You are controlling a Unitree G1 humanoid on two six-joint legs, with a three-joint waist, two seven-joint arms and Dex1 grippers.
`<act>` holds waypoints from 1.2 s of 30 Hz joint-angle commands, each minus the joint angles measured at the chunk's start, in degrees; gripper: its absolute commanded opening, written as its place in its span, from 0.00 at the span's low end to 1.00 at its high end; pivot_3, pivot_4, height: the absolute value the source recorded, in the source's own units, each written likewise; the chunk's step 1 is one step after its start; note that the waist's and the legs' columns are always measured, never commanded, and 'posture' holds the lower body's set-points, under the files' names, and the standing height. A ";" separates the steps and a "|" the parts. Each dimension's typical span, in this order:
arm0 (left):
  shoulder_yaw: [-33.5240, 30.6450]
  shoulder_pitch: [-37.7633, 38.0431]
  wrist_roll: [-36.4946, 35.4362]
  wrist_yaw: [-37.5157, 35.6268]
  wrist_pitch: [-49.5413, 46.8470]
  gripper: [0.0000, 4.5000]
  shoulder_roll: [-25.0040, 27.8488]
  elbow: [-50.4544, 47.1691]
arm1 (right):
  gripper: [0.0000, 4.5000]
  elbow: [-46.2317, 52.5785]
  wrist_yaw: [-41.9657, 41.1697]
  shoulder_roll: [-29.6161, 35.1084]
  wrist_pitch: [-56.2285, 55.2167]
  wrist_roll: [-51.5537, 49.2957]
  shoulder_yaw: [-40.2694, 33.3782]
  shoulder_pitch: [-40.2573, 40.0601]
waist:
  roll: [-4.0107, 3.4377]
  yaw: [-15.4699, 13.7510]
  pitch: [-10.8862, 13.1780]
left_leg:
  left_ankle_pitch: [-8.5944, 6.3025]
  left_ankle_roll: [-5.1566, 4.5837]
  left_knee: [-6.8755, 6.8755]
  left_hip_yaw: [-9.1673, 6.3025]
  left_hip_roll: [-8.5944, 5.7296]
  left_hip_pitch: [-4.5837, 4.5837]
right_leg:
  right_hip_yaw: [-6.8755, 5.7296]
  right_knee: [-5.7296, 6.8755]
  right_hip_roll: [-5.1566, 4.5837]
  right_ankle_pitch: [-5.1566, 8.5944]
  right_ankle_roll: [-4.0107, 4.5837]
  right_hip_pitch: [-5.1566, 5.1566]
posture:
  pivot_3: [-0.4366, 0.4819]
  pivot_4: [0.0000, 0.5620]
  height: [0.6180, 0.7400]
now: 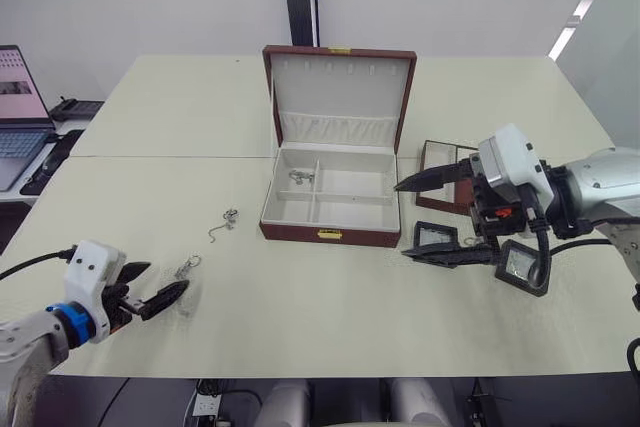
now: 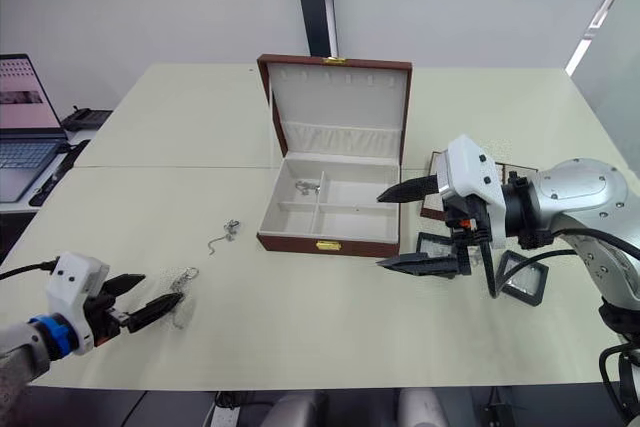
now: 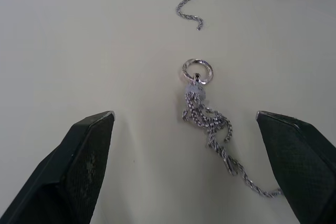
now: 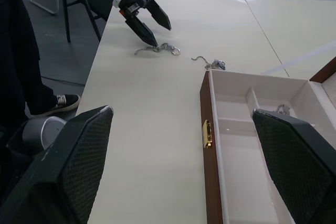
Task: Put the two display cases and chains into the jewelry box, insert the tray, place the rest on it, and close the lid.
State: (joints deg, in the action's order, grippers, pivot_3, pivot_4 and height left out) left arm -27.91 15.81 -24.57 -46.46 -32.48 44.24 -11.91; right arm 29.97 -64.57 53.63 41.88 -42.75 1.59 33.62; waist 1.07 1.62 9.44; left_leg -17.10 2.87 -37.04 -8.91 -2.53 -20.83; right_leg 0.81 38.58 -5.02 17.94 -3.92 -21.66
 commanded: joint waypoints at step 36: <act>3.06 -7.85 -2.84 -7.02 1.33 0.01 4.98 6.05 | 1.00 2.25 3.71 -1.04 2.25 -1.07 -1.16 2.33 | -0.49 0.16 -0.27 | 0.00 -0.01 0.03 0.05 0.02 0.01 | 0.03 0.05 0.00 0.00 0.00 -0.08 | 0.48 0.27 1.00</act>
State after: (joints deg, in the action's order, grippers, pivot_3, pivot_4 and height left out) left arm -21.81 9.57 -25.27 -52.19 -30.74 47.33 -4.24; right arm 31.26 -61.09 52.62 45.23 -43.90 1.89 34.97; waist 0.57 1.78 9.17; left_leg -17.09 2.86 -37.01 -8.88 -2.51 -20.83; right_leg 0.82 38.64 -5.01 17.94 -3.92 -21.75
